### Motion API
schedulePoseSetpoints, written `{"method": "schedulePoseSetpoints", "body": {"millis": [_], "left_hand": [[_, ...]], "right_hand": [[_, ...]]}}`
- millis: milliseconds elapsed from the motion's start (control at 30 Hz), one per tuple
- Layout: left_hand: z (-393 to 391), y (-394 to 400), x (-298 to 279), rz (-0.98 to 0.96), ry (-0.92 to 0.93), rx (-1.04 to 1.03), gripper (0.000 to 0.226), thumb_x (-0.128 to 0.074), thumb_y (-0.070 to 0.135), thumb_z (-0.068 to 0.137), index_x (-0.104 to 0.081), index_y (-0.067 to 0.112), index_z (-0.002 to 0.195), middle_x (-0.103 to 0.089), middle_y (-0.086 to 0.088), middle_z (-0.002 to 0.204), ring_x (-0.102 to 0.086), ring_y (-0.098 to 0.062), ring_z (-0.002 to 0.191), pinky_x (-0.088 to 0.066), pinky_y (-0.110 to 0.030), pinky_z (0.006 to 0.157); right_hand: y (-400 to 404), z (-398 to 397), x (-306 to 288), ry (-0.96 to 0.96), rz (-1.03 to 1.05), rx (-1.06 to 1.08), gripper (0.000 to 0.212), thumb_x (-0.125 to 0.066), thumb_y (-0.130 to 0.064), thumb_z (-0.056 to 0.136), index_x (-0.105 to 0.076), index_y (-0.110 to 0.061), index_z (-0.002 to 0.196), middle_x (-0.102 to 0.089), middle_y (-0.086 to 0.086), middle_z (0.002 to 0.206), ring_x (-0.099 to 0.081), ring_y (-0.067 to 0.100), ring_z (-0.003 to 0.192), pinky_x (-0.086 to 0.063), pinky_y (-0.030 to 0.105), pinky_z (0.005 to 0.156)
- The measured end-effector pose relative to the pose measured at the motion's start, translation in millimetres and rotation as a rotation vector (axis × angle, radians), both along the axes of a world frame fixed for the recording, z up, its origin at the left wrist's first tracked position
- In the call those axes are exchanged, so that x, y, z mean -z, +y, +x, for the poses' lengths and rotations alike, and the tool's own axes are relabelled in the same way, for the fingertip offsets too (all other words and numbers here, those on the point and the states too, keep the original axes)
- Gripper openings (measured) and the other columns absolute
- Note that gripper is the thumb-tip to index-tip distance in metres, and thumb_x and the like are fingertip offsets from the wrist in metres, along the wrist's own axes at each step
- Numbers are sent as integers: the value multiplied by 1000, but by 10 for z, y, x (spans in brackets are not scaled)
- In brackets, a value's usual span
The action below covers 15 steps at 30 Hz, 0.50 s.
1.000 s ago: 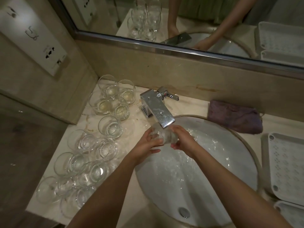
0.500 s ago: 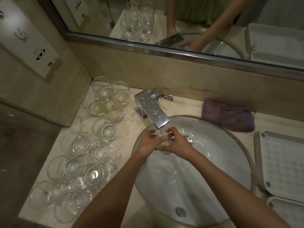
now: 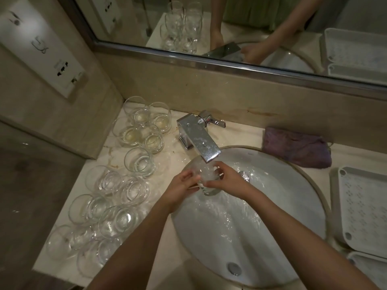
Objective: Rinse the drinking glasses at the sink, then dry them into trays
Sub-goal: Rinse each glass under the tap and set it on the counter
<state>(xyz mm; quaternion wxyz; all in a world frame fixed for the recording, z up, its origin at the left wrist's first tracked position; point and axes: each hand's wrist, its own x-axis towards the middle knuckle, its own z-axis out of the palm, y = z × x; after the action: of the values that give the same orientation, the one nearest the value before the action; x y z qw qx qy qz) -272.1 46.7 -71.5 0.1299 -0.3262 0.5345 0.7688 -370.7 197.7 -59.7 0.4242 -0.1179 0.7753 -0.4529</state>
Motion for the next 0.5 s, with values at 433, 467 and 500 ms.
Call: {"method": "schedulePoseSetpoints", "body": {"millis": [433,467,500], "left_hand": [[-4,-112,-65,-12,18,105,42,-61,0,89,-55,13,128,-63,-13,125,-64,-21,106,-51,-36,96],[-6,-96,-64,-29,15,111,42,-62,2,89,-55,13,129,-63,-13,125,-64,-21,106,-51,-36,97],[-22,-71,-71,-66,16,111,43,-64,3,88,-55,12,129,-61,-14,127,-64,-19,105,-52,-35,95]], "right_hand": [[14,105,8,42,-42,10,67,-83,-19,73,-39,-31,124,-56,-6,101,-59,3,82,-49,14,64],[26,81,15,36,-32,5,66,-84,-23,72,-41,-32,122,-58,-4,102,-60,6,84,-52,19,69],[48,78,29,29,-28,19,67,-85,-23,70,-42,-34,120,-60,-2,105,-62,10,89,-55,26,76]]}}
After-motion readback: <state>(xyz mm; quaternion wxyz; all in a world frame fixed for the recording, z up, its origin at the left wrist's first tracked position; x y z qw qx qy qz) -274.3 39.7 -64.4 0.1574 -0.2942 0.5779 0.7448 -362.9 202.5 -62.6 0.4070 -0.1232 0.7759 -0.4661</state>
